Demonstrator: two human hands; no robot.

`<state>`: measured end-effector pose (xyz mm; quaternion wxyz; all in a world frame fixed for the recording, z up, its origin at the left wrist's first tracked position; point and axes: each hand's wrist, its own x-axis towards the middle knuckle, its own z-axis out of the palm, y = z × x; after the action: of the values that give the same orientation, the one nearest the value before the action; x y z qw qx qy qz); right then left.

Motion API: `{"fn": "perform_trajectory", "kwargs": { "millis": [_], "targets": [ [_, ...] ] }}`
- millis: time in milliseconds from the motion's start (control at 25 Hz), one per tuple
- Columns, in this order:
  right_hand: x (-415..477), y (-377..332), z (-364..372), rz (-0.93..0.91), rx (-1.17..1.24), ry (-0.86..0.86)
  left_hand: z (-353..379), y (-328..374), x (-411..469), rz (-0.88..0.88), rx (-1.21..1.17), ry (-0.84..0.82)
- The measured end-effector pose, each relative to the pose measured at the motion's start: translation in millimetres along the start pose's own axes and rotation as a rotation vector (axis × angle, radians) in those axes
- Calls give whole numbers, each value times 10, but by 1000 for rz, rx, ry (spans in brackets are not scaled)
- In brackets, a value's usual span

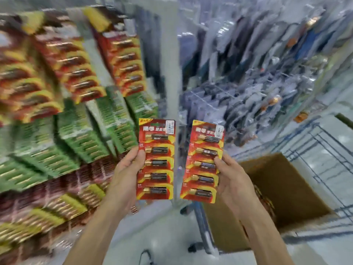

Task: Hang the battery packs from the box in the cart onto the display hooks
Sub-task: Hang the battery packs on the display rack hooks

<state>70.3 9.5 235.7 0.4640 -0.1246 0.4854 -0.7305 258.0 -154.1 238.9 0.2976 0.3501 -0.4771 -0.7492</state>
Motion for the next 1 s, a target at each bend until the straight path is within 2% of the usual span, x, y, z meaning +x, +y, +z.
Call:
{"fn": "perform_trajectory", "kwargs": {
  "millis": [240, 440, 640, 800, 1000],
  "targets": [
    [159, 338, 1320, 64, -113, -260, -1164, 518, -685, 128, -152, 336],
    [-5, 836, 2465, 117, -170, -420, -2155, 925, -1284, 229, -170, 462],
    [-368, 1457, 3577, 148, -206, -476, -3236, 1255, -1809, 292, -147, 533],
    [-701, 1970, 4420, 171, -197, -430, -4116, 1463, -2231, 315, -154, 566],
    [-1054, 2353, 5200, 191, -209, -406, -4860, 1652, -2623, 305, -166, 626]
  ]
}}
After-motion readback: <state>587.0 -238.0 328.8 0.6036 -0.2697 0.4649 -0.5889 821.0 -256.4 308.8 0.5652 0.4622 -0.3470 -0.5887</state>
